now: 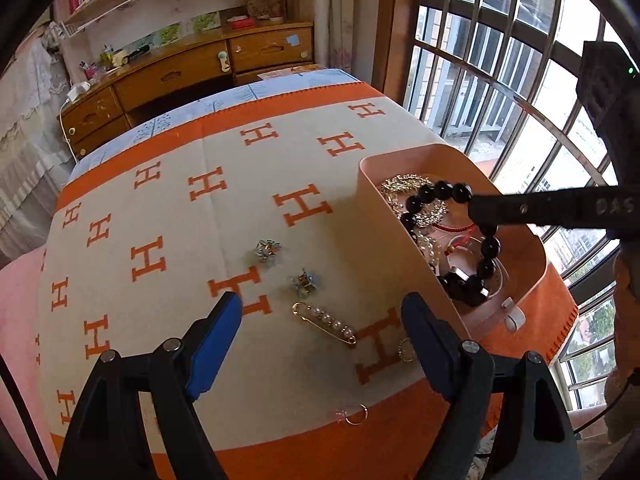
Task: Organize jewelry
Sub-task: 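Lower the black bracelet and pearl necklace into the pink box and release, then grasp the pearl safety pin with the right gripper, then drop the safety pin into the pink box with the right gripper while the left drops a round brooch, then grasp the blue flower brooch with the right gripper while the left grasps the silver brooch, then drop both brooches into the pink box with both grippers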
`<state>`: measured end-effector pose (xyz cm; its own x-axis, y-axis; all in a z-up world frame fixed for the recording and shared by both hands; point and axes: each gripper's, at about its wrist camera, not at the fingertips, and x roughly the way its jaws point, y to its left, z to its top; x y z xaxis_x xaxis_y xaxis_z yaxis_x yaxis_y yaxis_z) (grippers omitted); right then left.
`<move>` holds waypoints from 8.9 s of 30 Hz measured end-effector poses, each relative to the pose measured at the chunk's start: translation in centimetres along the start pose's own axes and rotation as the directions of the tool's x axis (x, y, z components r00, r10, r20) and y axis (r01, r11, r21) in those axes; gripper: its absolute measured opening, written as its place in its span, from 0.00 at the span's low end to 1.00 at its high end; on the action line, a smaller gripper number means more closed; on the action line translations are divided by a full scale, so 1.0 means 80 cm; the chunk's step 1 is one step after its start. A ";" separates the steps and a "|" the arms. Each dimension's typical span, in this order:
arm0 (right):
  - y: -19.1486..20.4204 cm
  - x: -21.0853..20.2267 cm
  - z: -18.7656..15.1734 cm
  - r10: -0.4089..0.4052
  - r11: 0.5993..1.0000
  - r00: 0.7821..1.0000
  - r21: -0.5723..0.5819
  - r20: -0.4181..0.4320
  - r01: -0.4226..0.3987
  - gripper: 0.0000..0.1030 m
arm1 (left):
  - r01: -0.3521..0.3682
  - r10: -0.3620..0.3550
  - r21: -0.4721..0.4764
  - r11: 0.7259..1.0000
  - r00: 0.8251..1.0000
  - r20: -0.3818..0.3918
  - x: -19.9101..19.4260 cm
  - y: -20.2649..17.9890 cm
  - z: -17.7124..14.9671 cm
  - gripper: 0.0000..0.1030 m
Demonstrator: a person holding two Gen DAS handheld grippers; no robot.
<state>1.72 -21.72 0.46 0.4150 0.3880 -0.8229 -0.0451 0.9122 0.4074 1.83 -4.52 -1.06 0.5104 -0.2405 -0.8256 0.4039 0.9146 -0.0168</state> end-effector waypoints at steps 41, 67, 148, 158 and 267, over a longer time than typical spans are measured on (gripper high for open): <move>0.121 0.073 -0.039 -0.037 0.960 0.984 -0.280 -0.176 -0.014 0.16 | 0.005 -0.009 -0.147 0.989 1.000 -0.029 -0.024 0.100 -0.081 0.78; 0.136 0.072 0.002 -0.043 0.921 0.993 -0.389 -0.109 -0.003 0.07 | 0.201 -0.206 -0.076 0.977 0.977 -0.064 -0.011 0.057 -0.083 0.79; -0.075 -0.032 -0.019 0.030 0.996 1.000 0.081 0.011 -0.030 0.08 | 0.377 -0.373 0.005 0.926 0.920 -0.121 0.120 -0.112 0.162 0.41; -0.036 -0.024 -0.025 0.041 0.999 0.999 0.011 0.015 -0.041 0.08 | 0.307 -0.307 0.001 0.952 0.950 -0.064 0.054 -0.049 0.137 0.44; -0.030 -0.048 -0.075 -0.195 0.975 0.956 -0.061 0.220 0.213 0.15 | 0.361 -0.368 0.214 0.908 0.930 -0.006 0.030 -0.142 0.099 0.18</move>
<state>-5.18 -24.57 0.25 0.6057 0.1641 -0.7786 -0.0110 0.9801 0.1980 4.47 -18.08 1.66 0.3214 -0.5582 -0.7649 0.7129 0.6744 -0.1925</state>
